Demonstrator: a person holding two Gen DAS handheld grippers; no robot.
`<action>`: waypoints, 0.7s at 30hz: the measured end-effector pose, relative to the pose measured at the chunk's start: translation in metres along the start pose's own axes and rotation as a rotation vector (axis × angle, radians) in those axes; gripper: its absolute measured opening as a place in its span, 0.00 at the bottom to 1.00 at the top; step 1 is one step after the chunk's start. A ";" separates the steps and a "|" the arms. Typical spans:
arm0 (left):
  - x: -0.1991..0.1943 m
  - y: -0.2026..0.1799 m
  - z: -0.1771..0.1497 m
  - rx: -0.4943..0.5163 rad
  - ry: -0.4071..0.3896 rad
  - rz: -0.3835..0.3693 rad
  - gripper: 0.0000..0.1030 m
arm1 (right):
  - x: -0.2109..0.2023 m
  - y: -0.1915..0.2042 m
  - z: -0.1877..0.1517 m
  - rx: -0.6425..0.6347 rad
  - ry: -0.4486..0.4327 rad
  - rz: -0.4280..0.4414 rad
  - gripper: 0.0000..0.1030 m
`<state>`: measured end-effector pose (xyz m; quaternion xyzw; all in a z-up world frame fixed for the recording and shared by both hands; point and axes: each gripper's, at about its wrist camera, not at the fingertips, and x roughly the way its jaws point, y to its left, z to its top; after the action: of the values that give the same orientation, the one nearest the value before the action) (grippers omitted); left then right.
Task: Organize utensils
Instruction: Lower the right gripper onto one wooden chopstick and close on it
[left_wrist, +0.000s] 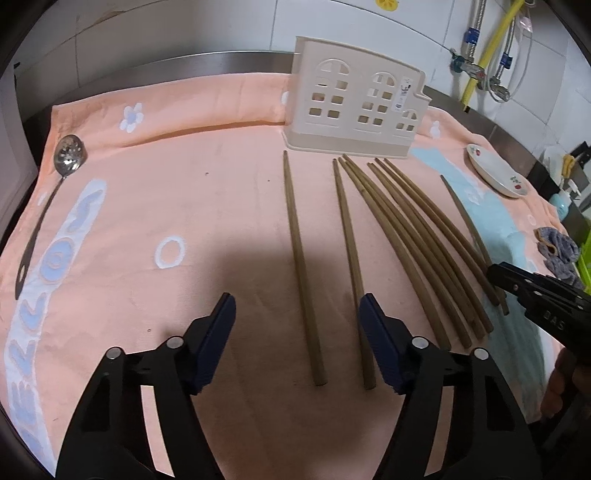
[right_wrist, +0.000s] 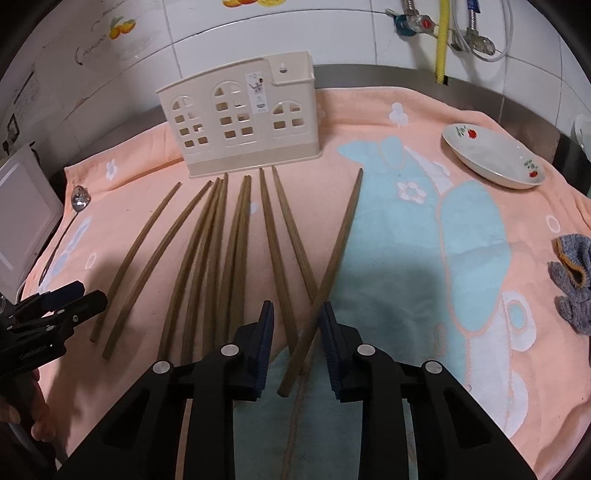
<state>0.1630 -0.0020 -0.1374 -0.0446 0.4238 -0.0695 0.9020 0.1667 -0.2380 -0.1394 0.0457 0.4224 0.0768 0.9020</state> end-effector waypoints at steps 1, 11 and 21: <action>0.001 -0.001 0.000 0.002 0.000 -0.008 0.63 | 0.001 -0.001 0.000 0.004 0.001 -0.001 0.24; 0.015 0.003 0.003 -0.032 0.036 -0.071 0.30 | 0.008 -0.010 0.003 0.027 0.005 -0.004 0.10; 0.021 0.001 0.008 -0.020 0.080 -0.047 0.20 | 0.010 -0.012 0.004 0.026 0.009 -0.004 0.10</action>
<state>0.1829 -0.0037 -0.1482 -0.0609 0.4589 -0.0881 0.8820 0.1776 -0.2477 -0.1461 0.0562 0.4277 0.0694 0.8995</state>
